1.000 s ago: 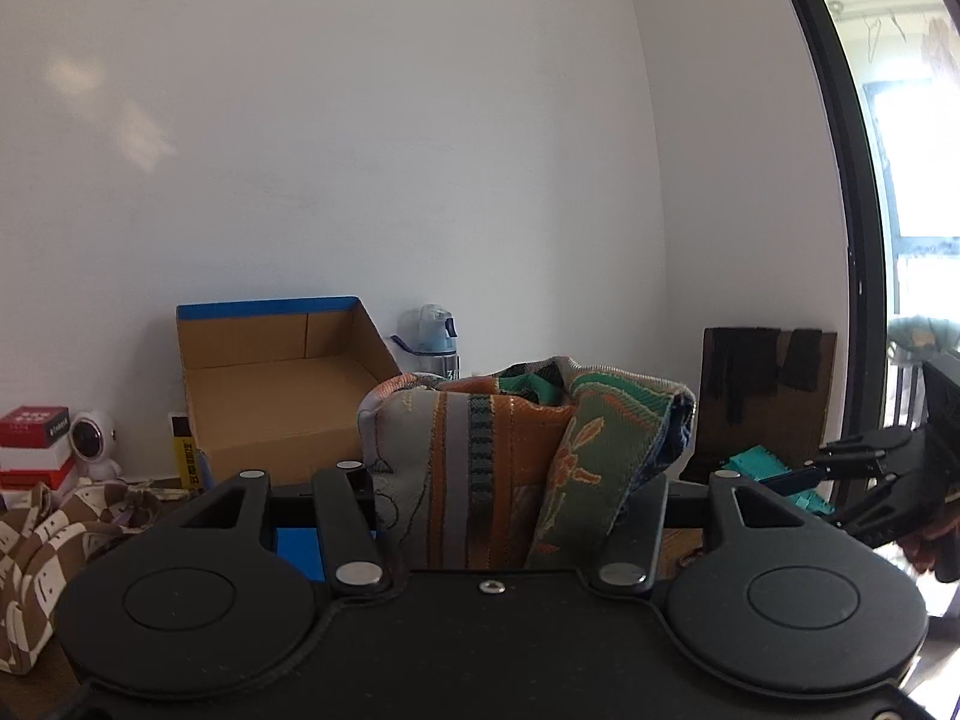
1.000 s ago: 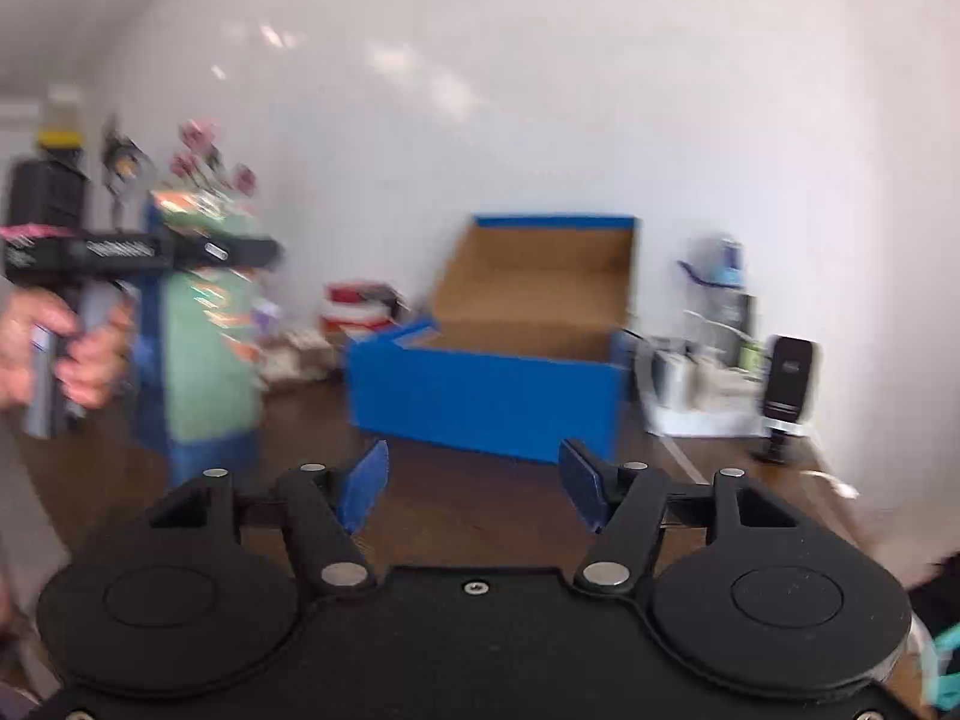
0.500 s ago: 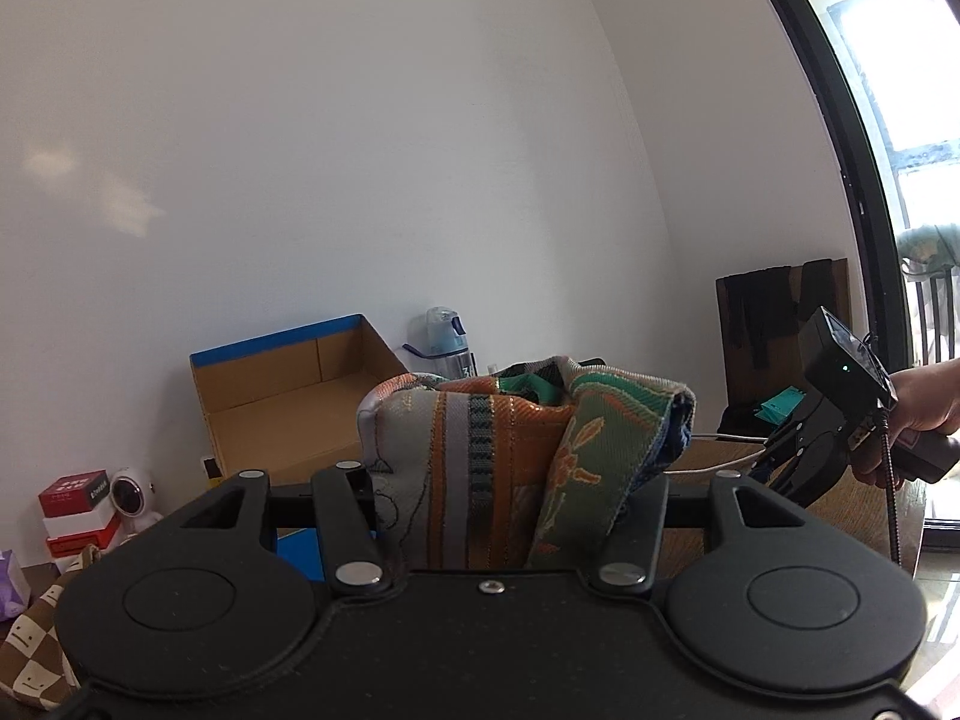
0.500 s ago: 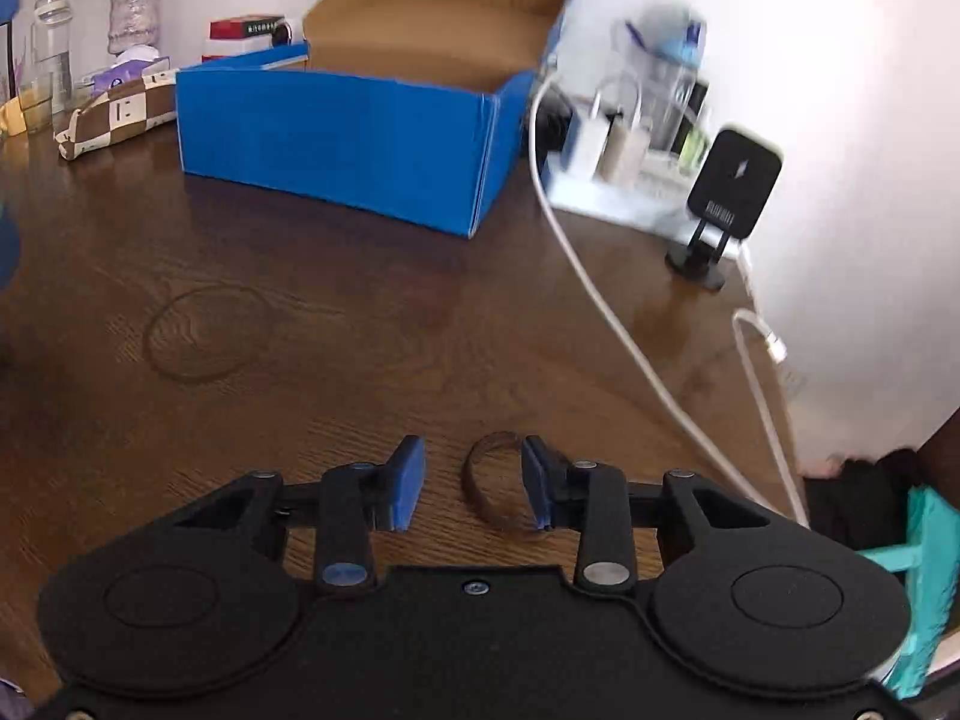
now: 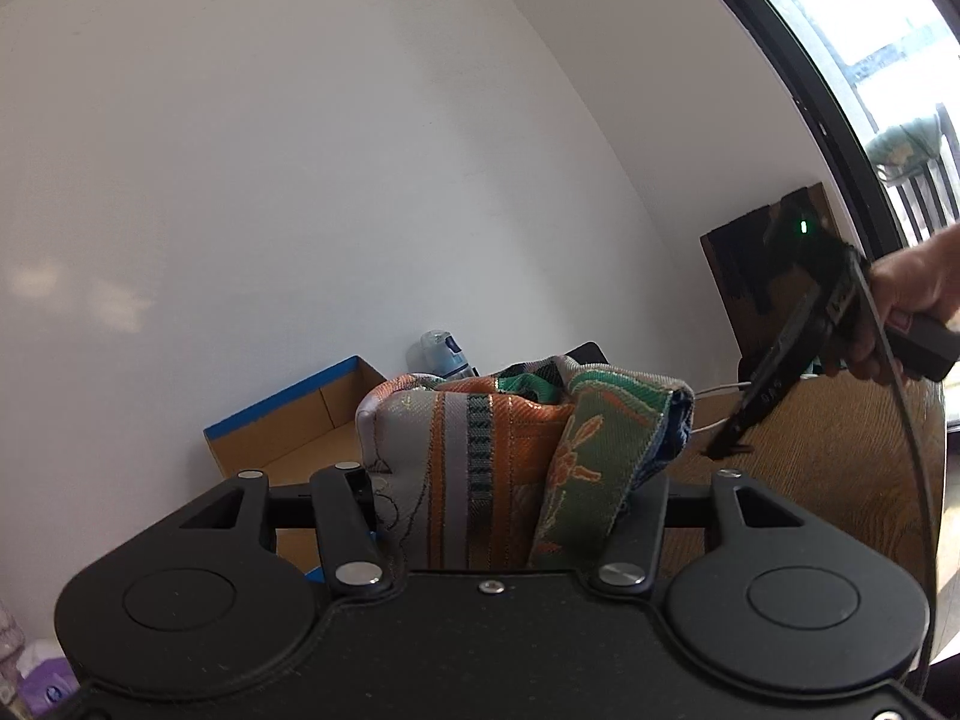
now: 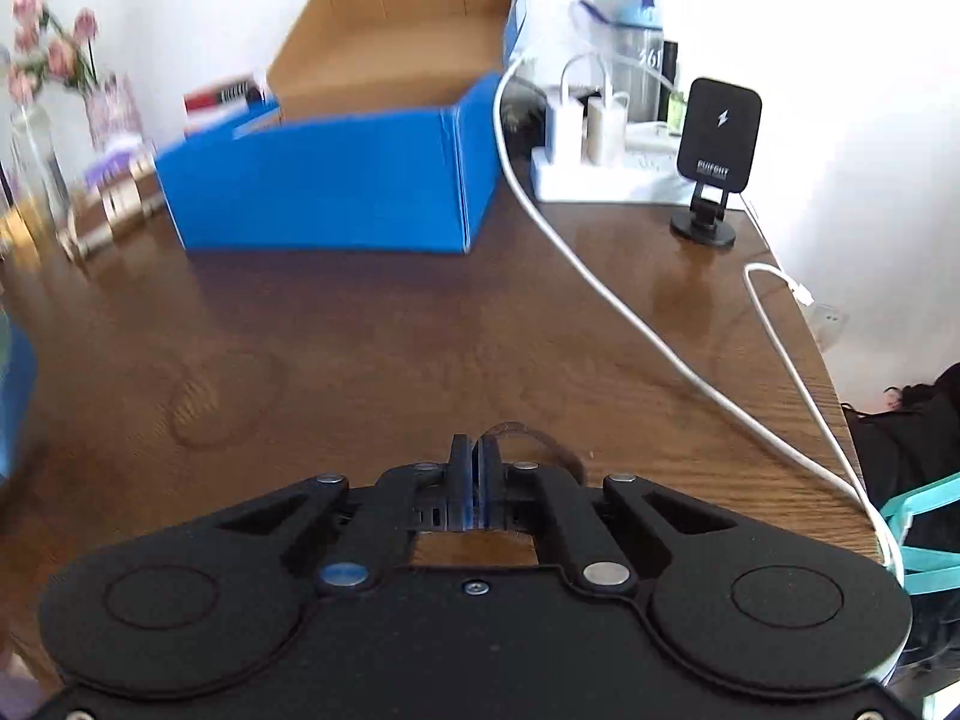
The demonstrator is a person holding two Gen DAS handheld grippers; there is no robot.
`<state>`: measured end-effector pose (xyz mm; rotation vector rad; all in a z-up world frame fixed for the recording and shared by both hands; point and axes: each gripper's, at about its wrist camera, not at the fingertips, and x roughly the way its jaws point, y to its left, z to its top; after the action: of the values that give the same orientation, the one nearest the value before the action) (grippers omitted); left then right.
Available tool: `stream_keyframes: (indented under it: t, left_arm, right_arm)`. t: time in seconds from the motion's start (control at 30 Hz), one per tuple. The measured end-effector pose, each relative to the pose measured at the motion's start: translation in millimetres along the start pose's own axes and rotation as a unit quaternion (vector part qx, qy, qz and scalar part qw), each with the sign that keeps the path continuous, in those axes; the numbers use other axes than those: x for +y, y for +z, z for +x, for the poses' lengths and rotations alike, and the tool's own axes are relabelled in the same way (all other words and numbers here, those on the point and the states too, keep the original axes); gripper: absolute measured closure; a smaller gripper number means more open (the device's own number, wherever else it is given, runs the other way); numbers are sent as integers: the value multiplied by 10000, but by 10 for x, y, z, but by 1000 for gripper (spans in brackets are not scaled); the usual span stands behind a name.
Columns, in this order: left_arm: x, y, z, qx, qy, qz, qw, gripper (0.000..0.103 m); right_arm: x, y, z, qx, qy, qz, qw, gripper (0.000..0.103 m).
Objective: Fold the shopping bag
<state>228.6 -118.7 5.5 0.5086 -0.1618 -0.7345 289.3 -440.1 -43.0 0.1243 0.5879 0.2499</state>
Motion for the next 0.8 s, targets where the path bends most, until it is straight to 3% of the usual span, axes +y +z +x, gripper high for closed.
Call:
stream_keyframes:
  t: [0.1,0.17,0.23,0.27,0.33,0.5,0.7,0.8]
  left_arm:
    - [-149,-13,-81,-265,-218,397,9986,50]
    - [-300,-28,-174,-509,-303,837,9947,50]
    - [-416,-46,-261,-729,-302,1188,9898,50]
    - [-500,-58,-313,-846,-286,1454,9853,50]
    - [-585,-76,-372,-983,-262,1694,9803,50]
    - [-762,-140,-465,-1228,-290,2274,9656,50]
    - [-928,-284,-449,-1266,-343,2871,9489,49]
    - [-898,-340,-390,-1190,-269,2916,9487,49]
  right_arm:
    - [76,46,-279,-759,1345,-59,9880,102]
    - [149,111,-388,-953,2007,9,9750,102]
    - [214,196,-448,-910,2815,138,9551,102]
    - [224,210,-459,-909,2997,200,9495,102]
    - [333,273,-518,-881,3669,282,9256,102]
    - [526,397,-562,-678,4438,274,8932,102]
    - [759,461,-518,41,4843,-128,8748,102]
    - [846,470,-537,328,4937,-345,8683,102]
